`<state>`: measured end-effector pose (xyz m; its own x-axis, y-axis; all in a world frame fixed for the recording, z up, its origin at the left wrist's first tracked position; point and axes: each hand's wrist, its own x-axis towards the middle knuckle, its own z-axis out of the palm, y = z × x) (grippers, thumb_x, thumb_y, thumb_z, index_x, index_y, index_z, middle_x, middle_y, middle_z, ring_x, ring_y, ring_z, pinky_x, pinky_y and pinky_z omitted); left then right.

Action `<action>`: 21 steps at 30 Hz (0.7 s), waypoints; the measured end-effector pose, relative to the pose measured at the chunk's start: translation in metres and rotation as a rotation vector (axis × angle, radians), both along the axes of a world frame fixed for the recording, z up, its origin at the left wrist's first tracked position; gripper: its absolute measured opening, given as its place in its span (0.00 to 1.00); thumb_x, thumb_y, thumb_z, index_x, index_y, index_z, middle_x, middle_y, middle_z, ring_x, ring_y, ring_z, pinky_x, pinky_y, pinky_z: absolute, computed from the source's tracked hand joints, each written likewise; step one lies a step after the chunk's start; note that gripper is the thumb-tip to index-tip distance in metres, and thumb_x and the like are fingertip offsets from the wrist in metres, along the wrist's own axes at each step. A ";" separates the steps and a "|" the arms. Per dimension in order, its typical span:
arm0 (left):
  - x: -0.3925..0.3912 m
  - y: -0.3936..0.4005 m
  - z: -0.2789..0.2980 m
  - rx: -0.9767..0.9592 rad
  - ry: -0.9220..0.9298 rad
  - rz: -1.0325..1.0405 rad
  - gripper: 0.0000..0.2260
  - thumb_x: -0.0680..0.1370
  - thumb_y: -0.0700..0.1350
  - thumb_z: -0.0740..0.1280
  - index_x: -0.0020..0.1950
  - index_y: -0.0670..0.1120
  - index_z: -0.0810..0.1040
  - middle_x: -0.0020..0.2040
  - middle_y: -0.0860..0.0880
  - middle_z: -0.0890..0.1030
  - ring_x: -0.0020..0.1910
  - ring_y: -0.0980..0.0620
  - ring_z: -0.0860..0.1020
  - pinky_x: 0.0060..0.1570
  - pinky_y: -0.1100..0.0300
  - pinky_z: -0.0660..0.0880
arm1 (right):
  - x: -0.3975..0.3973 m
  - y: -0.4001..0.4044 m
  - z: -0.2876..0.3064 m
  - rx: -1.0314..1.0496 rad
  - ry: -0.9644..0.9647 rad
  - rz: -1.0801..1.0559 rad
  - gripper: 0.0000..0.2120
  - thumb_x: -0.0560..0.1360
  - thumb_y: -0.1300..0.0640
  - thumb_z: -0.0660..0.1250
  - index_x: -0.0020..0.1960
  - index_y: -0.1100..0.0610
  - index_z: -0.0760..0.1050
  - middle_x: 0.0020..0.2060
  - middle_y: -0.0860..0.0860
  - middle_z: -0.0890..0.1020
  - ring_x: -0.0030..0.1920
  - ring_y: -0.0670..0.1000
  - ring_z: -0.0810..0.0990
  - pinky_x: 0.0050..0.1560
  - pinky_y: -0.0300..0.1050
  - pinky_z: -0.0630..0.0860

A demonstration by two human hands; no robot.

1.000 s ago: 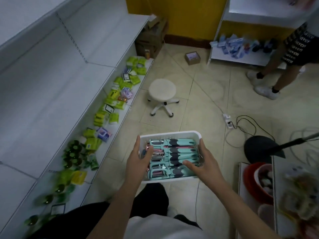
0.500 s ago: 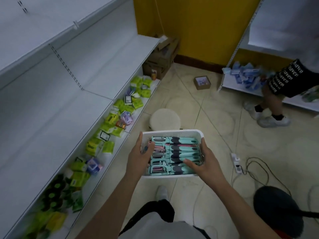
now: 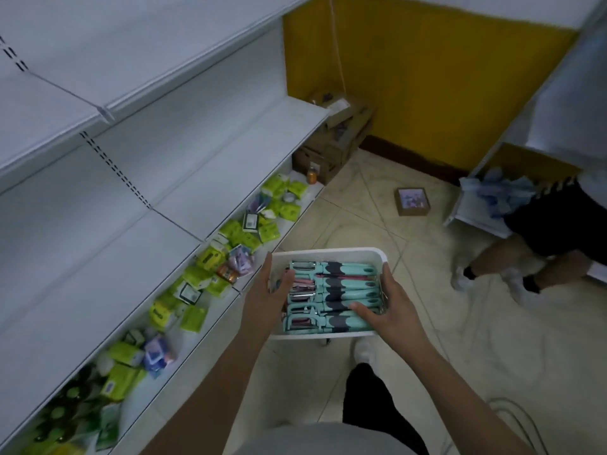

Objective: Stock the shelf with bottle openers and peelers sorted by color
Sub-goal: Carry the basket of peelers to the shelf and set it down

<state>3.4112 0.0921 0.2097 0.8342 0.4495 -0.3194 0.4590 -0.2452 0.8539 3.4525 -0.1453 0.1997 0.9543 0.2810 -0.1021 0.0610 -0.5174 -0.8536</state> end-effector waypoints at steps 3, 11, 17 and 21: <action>0.048 -0.015 0.004 0.037 0.031 0.073 0.31 0.79 0.61 0.62 0.80 0.58 0.56 0.71 0.46 0.74 0.57 0.54 0.75 0.54 0.62 0.70 | 0.068 -0.006 0.003 0.032 0.017 0.081 0.35 0.69 0.45 0.77 0.70 0.38 0.63 0.55 0.37 0.79 0.51 0.31 0.79 0.44 0.21 0.71; 0.137 -0.027 0.014 -0.030 0.018 0.343 0.31 0.78 0.62 0.62 0.79 0.62 0.55 0.71 0.50 0.74 0.58 0.55 0.75 0.57 0.53 0.77 | 0.223 0.007 0.012 0.059 0.092 0.336 0.32 0.70 0.47 0.77 0.69 0.42 0.67 0.55 0.42 0.83 0.50 0.36 0.82 0.45 0.26 0.75; 0.186 0.002 0.014 -0.066 -0.004 0.484 0.31 0.79 0.60 0.63 0.80 0.59 0.55 0.73 0.48 0.71 0.58 0.59 0.71 0.54 0.61 0.73 | 0.293 0.051 0.013 0.090 0.112 0.439 0.30 0.71 0.49 0.77 0.69 0.43 0.68 0.55 0.43 0.83 0.51 0.38 0.83 0.45 0.29 0.78; 0.216 0.036 0.009 -0.096 -0.034 0.514 0.32 0.78 0.61 0.64 0.79 0.60 0.56 0.73 0.49 0.71 0.60 0.57 0.72 0.55 0.60 0.74 | 0.331 0.086 0.008 0.063 0.106 0.456 0.39 0.68 0.39 0.76 0.74 0.45 0.64 0.60 0.43 0.81 0.55 0.40 0.82 0.53 0.39 0.81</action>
